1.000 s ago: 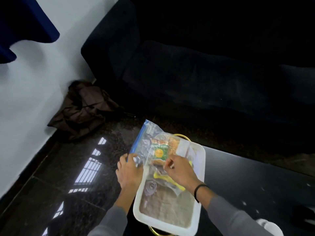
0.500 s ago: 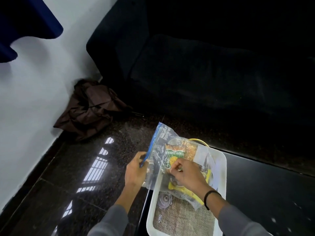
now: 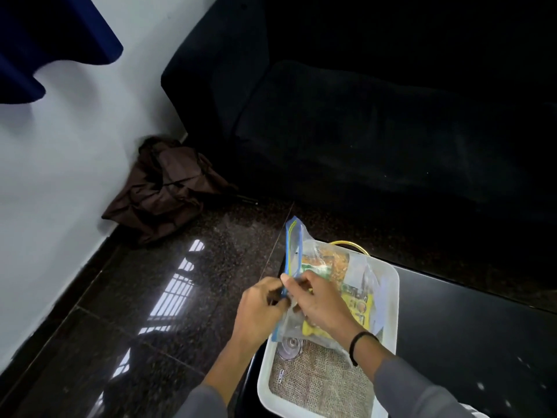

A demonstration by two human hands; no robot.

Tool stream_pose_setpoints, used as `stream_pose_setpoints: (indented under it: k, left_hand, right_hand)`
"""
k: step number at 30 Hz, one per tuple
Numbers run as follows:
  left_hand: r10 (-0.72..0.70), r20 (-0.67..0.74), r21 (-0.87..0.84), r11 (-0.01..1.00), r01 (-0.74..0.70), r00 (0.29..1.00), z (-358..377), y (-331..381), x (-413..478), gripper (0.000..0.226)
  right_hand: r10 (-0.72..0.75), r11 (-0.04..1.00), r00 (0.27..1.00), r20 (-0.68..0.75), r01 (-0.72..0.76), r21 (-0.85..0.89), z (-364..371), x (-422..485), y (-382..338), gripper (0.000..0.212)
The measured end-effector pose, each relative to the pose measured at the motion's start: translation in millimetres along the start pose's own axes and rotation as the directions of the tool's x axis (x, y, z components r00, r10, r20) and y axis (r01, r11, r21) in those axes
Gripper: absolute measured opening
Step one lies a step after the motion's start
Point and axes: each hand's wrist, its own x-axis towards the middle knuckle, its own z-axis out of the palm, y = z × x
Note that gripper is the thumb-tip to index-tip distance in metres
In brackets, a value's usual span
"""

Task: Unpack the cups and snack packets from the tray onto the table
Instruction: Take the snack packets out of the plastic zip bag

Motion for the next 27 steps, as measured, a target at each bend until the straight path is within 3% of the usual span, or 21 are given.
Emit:
stream_pose_setpoints:
  k: [4, 7, 10, 13, 17, 20, 22, 24, 27]
  left_hand:
    - [-0.027, -0.026, -0.114, 0.993, 0.024, 0.999, 6, 8, -16, 0.028]
    - [-0.098, -0.159, -0.059, 0.994, 0.09, 0.982, 11, 5, -21, 0.026]
    - [-0.141, -0.242, 0.014, 0.989, 0.149, 0.96, 13, 7, -22, 0.032]
    - [-0.117, -0.195, 0.16, 0.976, 0.149, 0.974, 14, 17, -20, 0.044]
    - [-0.148, -0.08, 0.21, 0.964, 0.162, 0.986, 15, 32, -10, 0.061]
    - [-0.217, -0.131, 0.293, 0.924, 0.247, 0.967, 17, 46, -8, 0.058]
    - [-0.134, -0.258, 0.441, 0.865, 0.24, 0.957, 22, 59, -16, 0.058]
    - [0.081, -0.369, 0.549, 0.823, 0.147, 0.926, 26, 71, -23, 0.061]
    - [0.404, -0.436, 0.615, 0.786, -0.062, 0.804, 23, 83, -28, 0.071]
  right_hand:
    - [-0.001, 0.995, 1.0, -0.007, 0.001, 0.096, -17, -6, 7, 0.028]
    - [-0.024, 1.0, 0.996, -0.091, 0.025, 0.003, -32, -15, 12, 0.032]
    - [-0.075, 0.996, 0.974, -0.212, 0.083, 0.026, -41, -30, 14, 0.027]
    - [-0.173, 0.983, 0.945, -0.279, 0.183, 0.011, -50, -44, 10, 0.034]
    - [-0.336, 0.94, 0.879, -0.339, 0.333, -0.067, -63, -57, 1, 0.031]
    - [-0.443, 0.896, 0.796, -0.413, 0.415, -0.16, -73, -65, -5, 0.03]
    - [-0.489, 0.872, 0.76, -0.428, 0.435, -0.224, -81, -69, -9, 0.028]
    - [-0.54, 0.84, 0.743, -0.395, 0.451, -0.301, -89, -71, -13, 0.023]
    - [-0.62, 0.771, 0.739, -0.264, 0.511, -0.38, -100, -74, -20, 0.021]
